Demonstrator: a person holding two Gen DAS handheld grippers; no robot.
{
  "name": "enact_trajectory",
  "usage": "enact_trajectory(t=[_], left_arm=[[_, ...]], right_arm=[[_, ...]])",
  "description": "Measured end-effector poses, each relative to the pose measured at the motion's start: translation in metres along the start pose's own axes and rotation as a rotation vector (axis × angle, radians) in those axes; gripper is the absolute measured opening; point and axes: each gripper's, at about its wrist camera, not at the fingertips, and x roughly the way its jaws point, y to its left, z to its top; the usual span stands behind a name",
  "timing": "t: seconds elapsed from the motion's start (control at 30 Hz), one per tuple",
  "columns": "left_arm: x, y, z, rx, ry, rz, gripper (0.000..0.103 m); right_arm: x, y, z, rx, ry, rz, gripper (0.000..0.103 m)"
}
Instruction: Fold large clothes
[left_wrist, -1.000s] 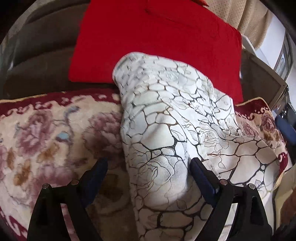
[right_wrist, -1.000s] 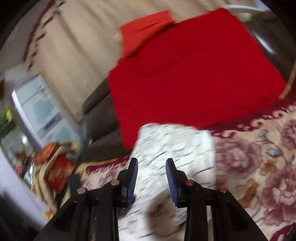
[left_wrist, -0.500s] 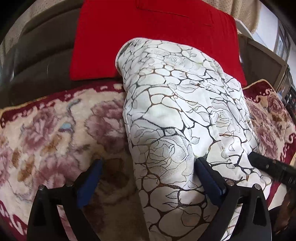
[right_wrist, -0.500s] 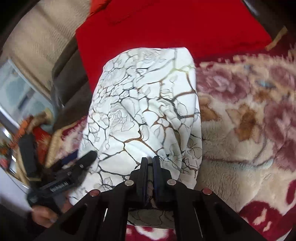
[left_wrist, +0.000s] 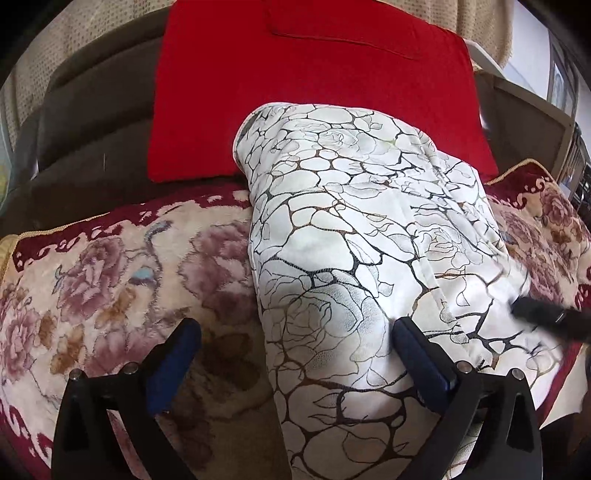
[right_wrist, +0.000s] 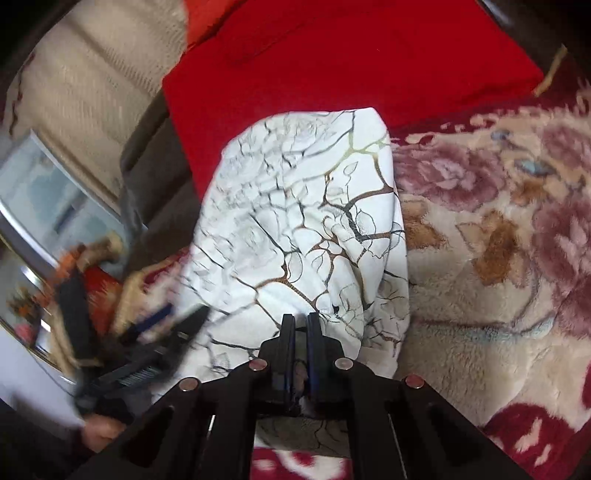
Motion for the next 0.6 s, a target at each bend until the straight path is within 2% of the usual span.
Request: enact_trajectory(t=[0.13, 0.23, 0.33, 0.53, 0.6], left_arm=[[-0.001, -0.001, 0.001, -0.007, 0.006, -0.007, 0.103], [-0.003, -0.002, 0.003, 0.007, 0.000, 0.000, 0.103], [-0.004, -0.003, 0.004, 0.017, -0.004, 0.004, 0.103], [-0.002, -0.003, 0.005, 0.031, -0.008, 0.004, 0.103], [-0.001, -0.002, 0.006, 0.032, -0.008, 0.006, 0.103]], right_arm=[[-0.019, 0.024, 0.034, -0.081, -0.062, 0.007, 0.013], [-0.012, 0.040, 0.076, -0.094, -0.102, -0.011, 0.013], [0.013, 0.047, 0.111, -0.090, -0.101, -0.093, 0.013], [0.096, 0.044, 0.160, -0.011, 0.038, -0.127, 0.013], [0.133, 0.028, 0.163, 0.019, 0.113, -0.188, 0.012]])
